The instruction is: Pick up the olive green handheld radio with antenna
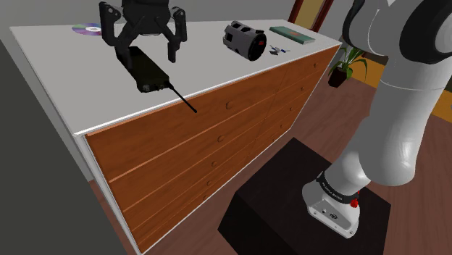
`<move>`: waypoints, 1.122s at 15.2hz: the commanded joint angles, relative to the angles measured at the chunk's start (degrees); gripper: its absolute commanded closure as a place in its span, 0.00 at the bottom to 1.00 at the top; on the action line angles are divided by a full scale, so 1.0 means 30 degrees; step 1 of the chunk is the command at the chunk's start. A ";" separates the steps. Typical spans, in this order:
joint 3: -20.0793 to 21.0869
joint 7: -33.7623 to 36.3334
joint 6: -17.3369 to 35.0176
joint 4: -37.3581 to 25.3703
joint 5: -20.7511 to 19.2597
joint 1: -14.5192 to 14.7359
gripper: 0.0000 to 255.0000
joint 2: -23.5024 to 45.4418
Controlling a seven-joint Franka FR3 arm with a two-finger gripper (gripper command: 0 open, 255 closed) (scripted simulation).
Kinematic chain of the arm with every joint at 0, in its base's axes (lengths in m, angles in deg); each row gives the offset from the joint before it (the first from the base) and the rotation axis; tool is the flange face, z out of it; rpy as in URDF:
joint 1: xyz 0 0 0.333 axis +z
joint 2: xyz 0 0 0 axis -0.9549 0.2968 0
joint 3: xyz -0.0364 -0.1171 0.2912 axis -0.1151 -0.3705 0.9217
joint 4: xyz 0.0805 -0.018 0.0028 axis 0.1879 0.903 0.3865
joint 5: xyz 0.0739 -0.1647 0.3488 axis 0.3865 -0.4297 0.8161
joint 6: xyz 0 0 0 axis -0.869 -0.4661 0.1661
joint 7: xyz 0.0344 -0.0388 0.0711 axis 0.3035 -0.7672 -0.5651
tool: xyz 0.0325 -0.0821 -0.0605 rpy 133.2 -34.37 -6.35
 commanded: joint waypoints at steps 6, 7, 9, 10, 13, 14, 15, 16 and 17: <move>-0.0025 0.0116 0.1975 0.2210 0.0166 -0.0326 0.00 -0.0263; -0.0027 0.0111 0.2141 0.2411 0.0185 -0.0361 0.00 -0.0300; -0.0034 0.0087 0.2166 0.2443 0.0191 -0.0383 1.00 -0.0309; -0.0034 0.0089 0.2187 0.2469 0.0194 -0.0387 1.00 -0.0314; -0.0032 0.0091 0.2219 0.2515 0.0202 -0.0394 1.00 -0.0330; -0.0029 0.0087 0.2221 0.2539 0.0215 -0.0403 1.00 -0.0356; -0.0033 0.0073 0.2226 0.2545 0.0216 -0.0414 1.00 -0.0356; -0.0032 0.0065 0.2230 0.2569 0.0228 -0.0427 1.00 -0.0380; -0.0033 0.0069 0.2210 0.2533 0.0219 -0.0416 1.00 -0.0362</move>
